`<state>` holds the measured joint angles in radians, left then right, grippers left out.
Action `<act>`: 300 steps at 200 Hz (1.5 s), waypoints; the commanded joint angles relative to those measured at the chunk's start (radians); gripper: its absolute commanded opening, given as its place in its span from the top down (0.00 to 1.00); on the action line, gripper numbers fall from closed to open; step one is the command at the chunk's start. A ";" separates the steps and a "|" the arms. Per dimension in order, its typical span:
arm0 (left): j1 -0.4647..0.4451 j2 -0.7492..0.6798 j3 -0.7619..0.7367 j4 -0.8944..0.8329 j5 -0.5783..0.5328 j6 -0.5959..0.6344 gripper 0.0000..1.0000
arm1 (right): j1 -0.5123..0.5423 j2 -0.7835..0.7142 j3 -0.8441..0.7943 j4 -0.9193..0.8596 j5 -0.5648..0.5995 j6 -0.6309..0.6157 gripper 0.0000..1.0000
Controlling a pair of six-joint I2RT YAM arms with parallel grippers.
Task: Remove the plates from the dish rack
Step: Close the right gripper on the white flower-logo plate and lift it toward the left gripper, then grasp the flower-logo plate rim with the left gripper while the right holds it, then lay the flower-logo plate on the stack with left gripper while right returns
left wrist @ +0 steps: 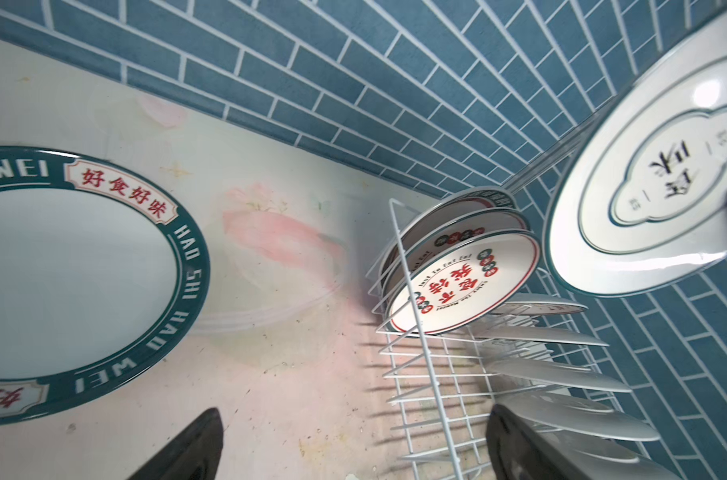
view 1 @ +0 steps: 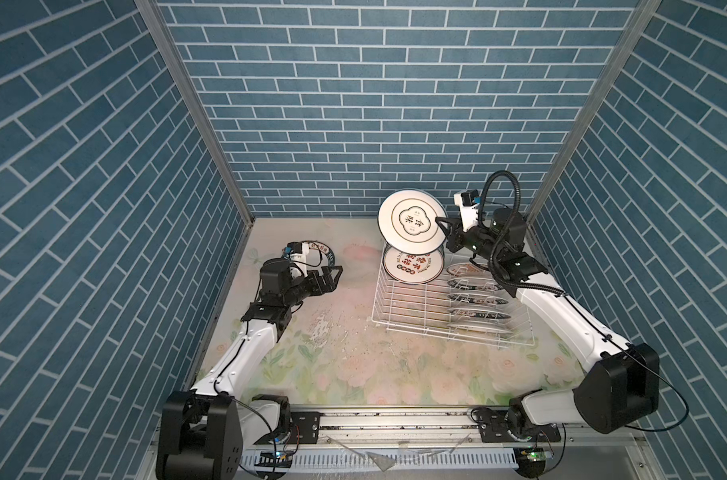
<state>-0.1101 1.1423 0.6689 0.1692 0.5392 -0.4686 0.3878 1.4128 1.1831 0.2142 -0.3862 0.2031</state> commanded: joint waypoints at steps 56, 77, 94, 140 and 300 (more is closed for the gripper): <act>-0.019 0.058 -0.004 0.329 0.077 -0.191 0.01 | 0.074 0.176 0.037 0.267 -0.022 0.590 1.00; -0.020 0.112 -0.011 0.438 0.103 -0.258 0.03 | 0.116 0.209 0.086 0.189 -0.023 0.590 1.00; -0.020 0.140 -0.016 0.489 0.105 -0.291 0.04 | 0.139 0.233 0.098 0.186 -0.028 0.616 1.00; -0.020 0.148 -0.024 0.515 0.114 -0.299 0.09 | 0.172 0.299 0.115 0.233 -0.076 0.704 1.00; -0.016 0.150 0.003 0.457 0.150 -0.315 0.88 | 0.236 0.389 0.177 0.263 -0.197 0.724 1.00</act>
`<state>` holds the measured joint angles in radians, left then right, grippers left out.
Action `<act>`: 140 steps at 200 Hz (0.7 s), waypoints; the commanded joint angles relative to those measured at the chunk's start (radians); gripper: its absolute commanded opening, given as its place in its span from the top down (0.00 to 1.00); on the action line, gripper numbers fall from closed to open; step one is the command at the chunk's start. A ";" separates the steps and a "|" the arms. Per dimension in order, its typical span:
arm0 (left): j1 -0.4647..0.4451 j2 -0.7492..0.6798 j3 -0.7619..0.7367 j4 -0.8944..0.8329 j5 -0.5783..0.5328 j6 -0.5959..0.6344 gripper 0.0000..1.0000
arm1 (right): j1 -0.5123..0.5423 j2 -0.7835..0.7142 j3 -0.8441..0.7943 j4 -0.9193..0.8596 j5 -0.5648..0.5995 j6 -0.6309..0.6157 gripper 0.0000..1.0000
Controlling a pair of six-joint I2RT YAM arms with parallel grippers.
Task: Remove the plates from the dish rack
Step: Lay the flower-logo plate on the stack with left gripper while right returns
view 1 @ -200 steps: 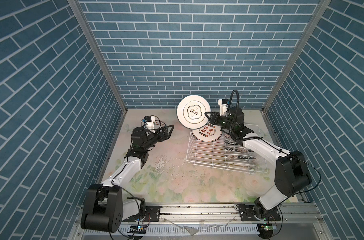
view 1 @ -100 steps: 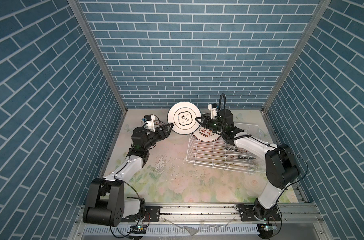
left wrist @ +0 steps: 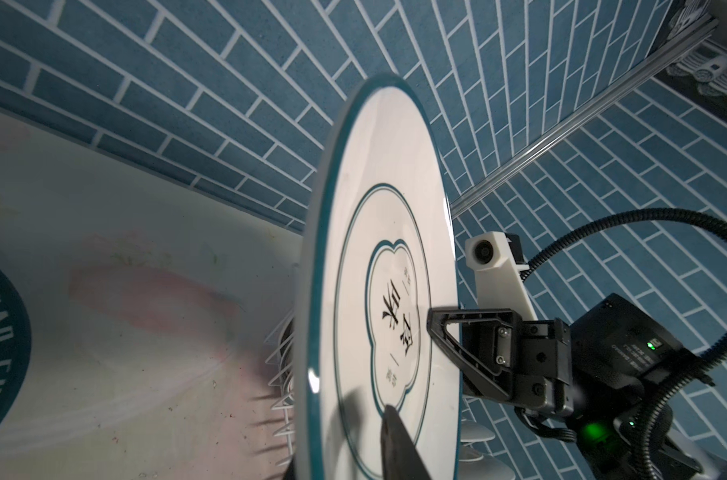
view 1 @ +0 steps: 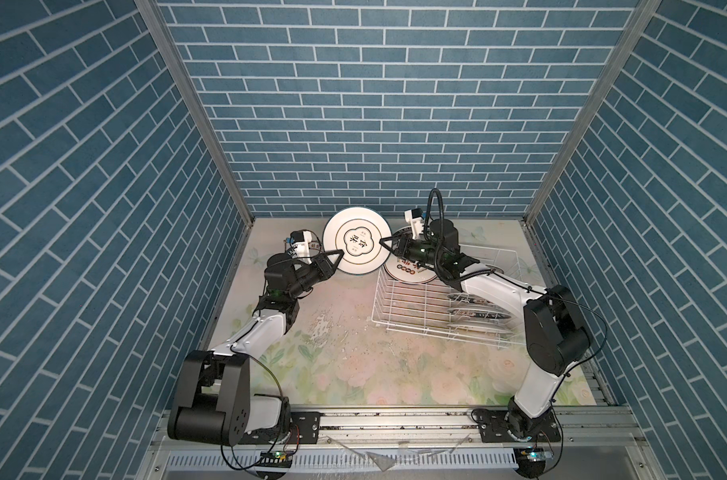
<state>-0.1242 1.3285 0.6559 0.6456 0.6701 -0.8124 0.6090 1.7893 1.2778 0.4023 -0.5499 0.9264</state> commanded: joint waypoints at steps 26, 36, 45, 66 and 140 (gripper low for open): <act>0.006 -0.052 0.028 -0.071 0.023 0.041 0.97 | 0.032 0.017 0.098 0.075 -0.036 -0.030 0.96; 0.010 -0.059 0.032 -0.094 0.025 0.046 1.00 | 0.035 0.019 0.100 0.077 -0.037 -0.036 0.92; 0.015 -0.070 0.034 -0.118 0.022 0.053 1.00 | 0.038 0.021 0.107 0.076 -0.043 -0.045 0.85; 0.039 -0.098 0.035 -0.164 0.018 0.069 1.00 | 0.043 0.015 0.130 0.033 -0.060 -0.097 0.70; 0.333 -0.228 0.018 -0.434 -0.004 0.098 1.00 | 0.047 -0.129 0.283 -0.629 0.340 -0.650 0.51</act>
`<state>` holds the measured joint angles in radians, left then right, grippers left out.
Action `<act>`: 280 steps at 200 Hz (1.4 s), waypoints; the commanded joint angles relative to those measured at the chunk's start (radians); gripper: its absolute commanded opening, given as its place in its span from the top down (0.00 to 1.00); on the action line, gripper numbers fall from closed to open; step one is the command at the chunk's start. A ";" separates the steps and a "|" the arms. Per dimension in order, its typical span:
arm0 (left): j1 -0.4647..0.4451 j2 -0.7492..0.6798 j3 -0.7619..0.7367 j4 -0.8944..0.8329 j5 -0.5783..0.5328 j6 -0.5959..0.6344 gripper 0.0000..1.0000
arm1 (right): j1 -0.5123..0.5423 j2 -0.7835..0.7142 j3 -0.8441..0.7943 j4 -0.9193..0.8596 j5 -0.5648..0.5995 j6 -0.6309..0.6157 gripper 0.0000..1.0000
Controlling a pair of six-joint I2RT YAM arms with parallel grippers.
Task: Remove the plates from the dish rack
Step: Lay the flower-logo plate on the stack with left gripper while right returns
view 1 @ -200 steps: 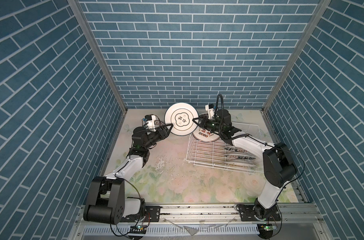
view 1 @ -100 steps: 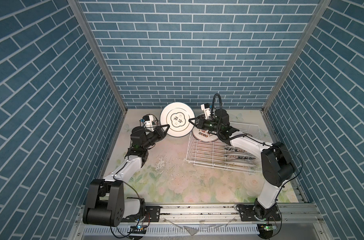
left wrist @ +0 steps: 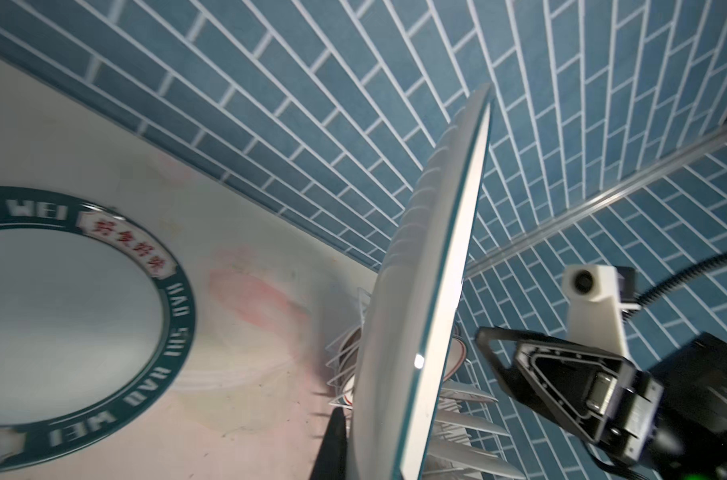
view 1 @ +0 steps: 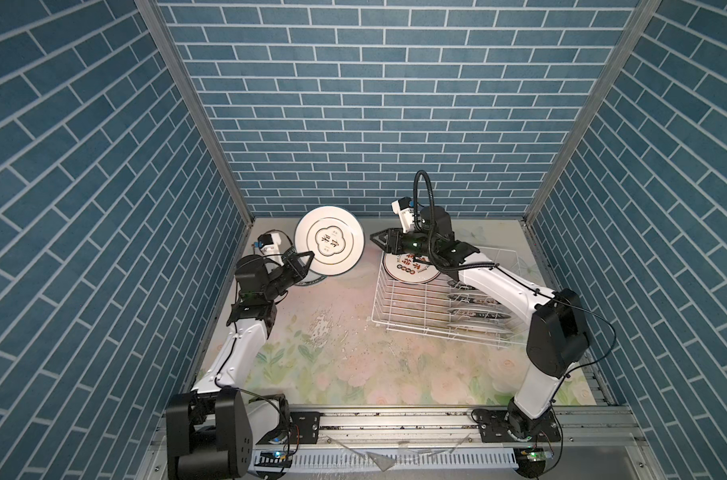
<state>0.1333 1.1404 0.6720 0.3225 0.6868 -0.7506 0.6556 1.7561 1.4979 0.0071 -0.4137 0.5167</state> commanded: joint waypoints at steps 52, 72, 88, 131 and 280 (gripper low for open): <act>0.158 0.045 0.065 -0.291 -0.152 0.085 1.00 | 0.025 -0.228 0.007 -0.405 0.579 -0.440 0.51; 0.158 0.132 0.099 -0.285 -0.156 0.083 1.00 | 0.029 -0.277 -0.044 -0.413 0.692 -0.491 0.51; 0.159 0.204 0.128 -0.254 -0.147 0.073 1.00 | 0.029 -0.305 -0.079 -0.412 0.765 -0.521 0.50; 0.161 0.383 0.231 -0.243 -0.129 0.048 1.00 | 0.030 -0.347 -0.152 -0.405 0.834 -0.534 0.50; 0.164 0.606 0.362 -0.330 -0.130 0.038 0.86 | 0.029 -0.383 -0.271 -0.376 0.763 -0.509 0.50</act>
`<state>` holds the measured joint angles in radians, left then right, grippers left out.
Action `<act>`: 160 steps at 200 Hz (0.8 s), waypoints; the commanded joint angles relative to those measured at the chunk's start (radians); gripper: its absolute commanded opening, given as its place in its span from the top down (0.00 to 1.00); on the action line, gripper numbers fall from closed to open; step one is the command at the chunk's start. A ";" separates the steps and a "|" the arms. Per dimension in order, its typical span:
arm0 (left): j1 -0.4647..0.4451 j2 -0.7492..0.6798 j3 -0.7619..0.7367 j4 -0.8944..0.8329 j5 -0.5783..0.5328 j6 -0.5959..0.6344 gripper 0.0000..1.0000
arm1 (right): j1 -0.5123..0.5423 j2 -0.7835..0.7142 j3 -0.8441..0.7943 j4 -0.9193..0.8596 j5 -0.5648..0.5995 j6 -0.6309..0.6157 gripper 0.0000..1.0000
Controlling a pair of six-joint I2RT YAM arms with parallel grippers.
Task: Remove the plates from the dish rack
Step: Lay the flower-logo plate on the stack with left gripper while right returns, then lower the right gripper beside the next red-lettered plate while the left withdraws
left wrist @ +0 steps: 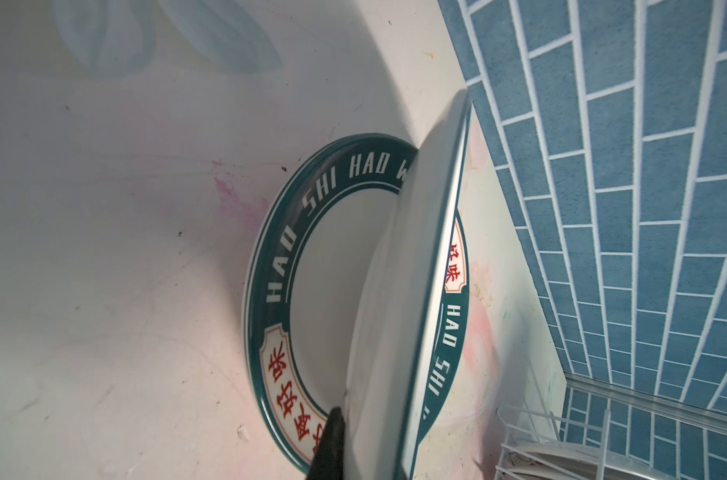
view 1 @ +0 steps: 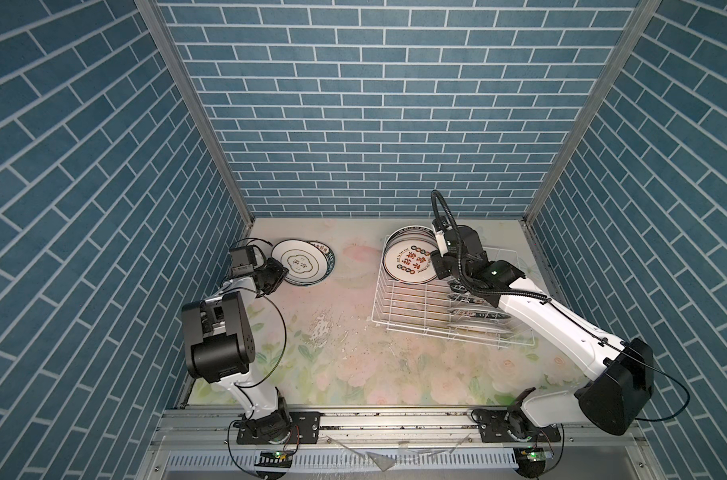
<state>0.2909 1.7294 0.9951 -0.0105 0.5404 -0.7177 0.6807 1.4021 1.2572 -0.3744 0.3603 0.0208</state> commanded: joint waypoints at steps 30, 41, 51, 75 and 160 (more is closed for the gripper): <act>0.006 0.043 0.045 -0.008 0.010 0.004 0.78 | 0.004 -0.039 -0.037 0.003 -0.013 -0.013 0.50; 0.007 0.053 0.053 -0.022 0.007 0.005 0.74 | 0.004 -0.043 -0.040 0.003 -0.017 -0.013 0.50; 0.006 0.061 0.061 -0.034 0.006 0.008 0.71 | 0.005 -0.045 -0.042 0.005 -0.021 -0.012 0.50; 0.006 0.079 0.091 -0.092 -0.009 0.021 0.62 | 0.004 -0.048 -0.047 0.009 -0.030 -0.012 0.50; -0.009 0.067 0.176 -0.306 -0.124 0.117 0.45 | 0.005 -0.029 -0.053 0.020 -0.069 -0.016 0.50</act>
<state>0.2897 1.8080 1.1225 -0.2245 0.4637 -0.6537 0.6807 1.3796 1.2343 -0.3740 0.3122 0.0208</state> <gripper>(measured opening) 0.544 0.501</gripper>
